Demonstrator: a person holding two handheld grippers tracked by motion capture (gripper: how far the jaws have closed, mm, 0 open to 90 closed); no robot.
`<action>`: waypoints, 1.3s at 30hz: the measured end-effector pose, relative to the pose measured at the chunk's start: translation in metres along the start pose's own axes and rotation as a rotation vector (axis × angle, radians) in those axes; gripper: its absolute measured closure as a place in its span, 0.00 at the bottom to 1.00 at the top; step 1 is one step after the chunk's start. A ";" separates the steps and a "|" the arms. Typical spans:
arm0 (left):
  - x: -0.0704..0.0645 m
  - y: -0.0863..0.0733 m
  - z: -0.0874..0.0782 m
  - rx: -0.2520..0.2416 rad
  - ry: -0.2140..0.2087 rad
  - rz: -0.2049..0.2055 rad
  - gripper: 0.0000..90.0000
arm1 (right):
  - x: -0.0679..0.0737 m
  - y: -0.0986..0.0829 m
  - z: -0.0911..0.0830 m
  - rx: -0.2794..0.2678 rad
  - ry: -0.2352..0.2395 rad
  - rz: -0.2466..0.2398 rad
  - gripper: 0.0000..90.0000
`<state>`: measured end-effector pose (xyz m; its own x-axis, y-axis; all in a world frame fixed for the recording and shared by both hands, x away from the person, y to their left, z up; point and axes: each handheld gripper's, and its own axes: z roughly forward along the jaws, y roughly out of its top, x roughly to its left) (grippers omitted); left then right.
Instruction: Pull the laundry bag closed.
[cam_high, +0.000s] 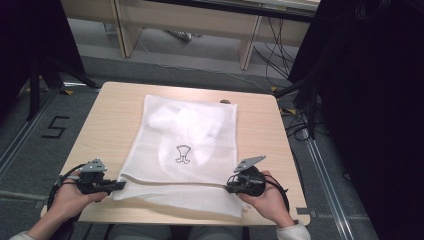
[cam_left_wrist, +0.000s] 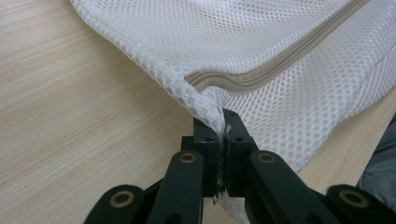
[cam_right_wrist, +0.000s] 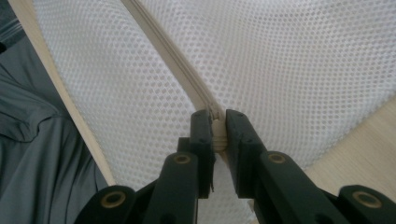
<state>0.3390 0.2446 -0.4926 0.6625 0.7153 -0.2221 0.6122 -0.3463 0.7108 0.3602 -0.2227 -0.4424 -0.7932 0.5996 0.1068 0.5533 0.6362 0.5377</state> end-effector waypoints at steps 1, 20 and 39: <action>0.001 0.001 -0.001 0.023 -0.006 0.016 0.95 | -0.002 -0.001 0.000 -0.008 -0.002 -0.006 0.91; 0.000 0.000 0.001 -0.028 0.000 -0.025 0.95 | -0.008 -0.011 -0.008 -0.003 -0.015 0.019 0.91; 0.001 -0.001 0.000 -0.008 -0.009 -0.024 0.95 | -0.012 -0.021 -0.011 0.022 -0.039 0.056 0.91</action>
<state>0.3386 0.2458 -0.4936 0.6514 0.7180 -0.2453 0.6249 -0.3243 0.7101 0.3554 -0.2486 -0.4462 -0.7506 0.6526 0.1033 0.6023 0.6116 0.5130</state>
